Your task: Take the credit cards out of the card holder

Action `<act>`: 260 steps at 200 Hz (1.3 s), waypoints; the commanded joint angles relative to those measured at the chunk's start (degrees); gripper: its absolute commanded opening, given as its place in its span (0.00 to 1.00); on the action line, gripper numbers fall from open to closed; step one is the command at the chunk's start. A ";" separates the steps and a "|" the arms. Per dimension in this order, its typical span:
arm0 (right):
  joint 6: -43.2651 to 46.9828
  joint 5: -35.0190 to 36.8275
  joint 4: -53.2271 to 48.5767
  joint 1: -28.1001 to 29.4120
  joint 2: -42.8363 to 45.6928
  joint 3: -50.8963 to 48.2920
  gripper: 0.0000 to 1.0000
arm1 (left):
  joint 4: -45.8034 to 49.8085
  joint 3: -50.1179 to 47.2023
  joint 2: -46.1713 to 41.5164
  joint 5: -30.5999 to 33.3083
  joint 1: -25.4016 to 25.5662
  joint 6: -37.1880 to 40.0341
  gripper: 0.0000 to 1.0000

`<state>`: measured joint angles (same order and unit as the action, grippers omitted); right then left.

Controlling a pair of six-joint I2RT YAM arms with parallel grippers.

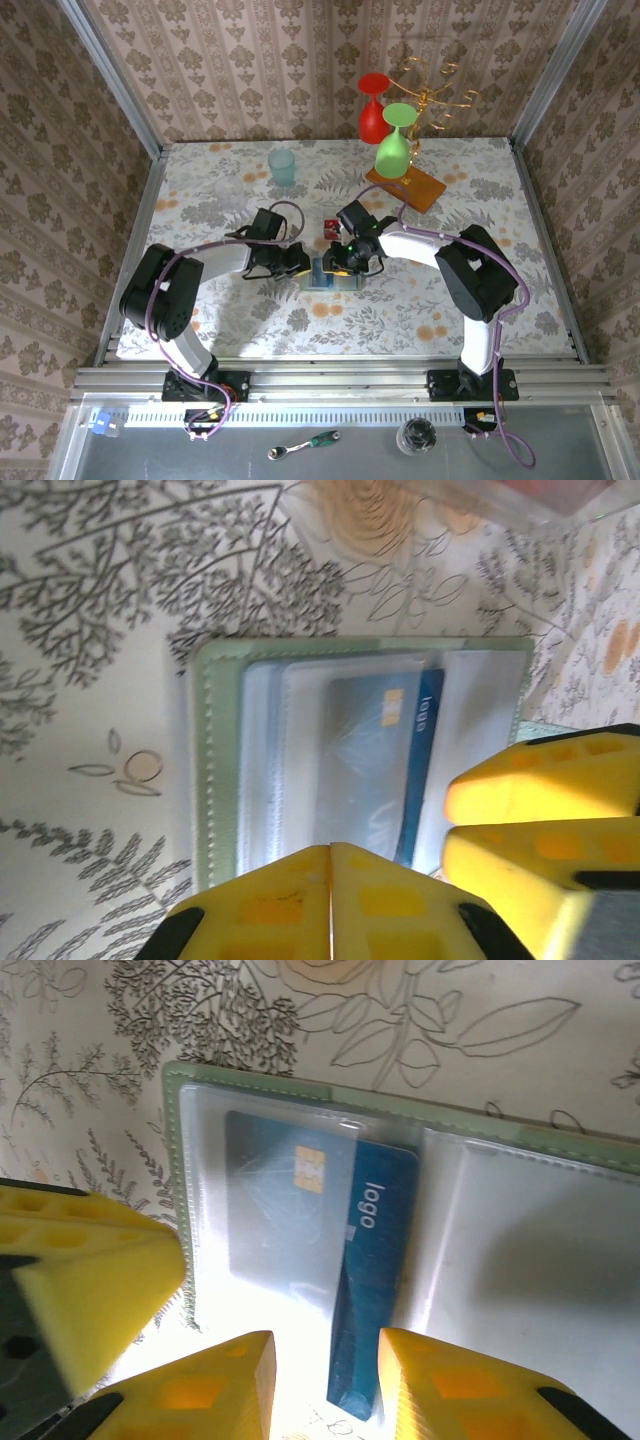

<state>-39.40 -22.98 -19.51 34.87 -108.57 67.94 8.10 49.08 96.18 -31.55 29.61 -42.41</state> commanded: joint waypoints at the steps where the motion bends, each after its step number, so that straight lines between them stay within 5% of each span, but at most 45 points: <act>1: -0.76 1.19 -0.06 -0.51 2.40 -1.01 0.35 | 0.68 1.94 1.23 -0.93 0.97 -0.30 0.09; 260: -3.82 -3.83 6.10 -1.65 -3.60 -2.82 0.34 | 5.61 2.13 5.15 2.30 1.05 2.29 0.02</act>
<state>-41.93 -24.84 -14.74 33.50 -110.65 66.35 10.33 50.46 99.07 -30.24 30.68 -41.71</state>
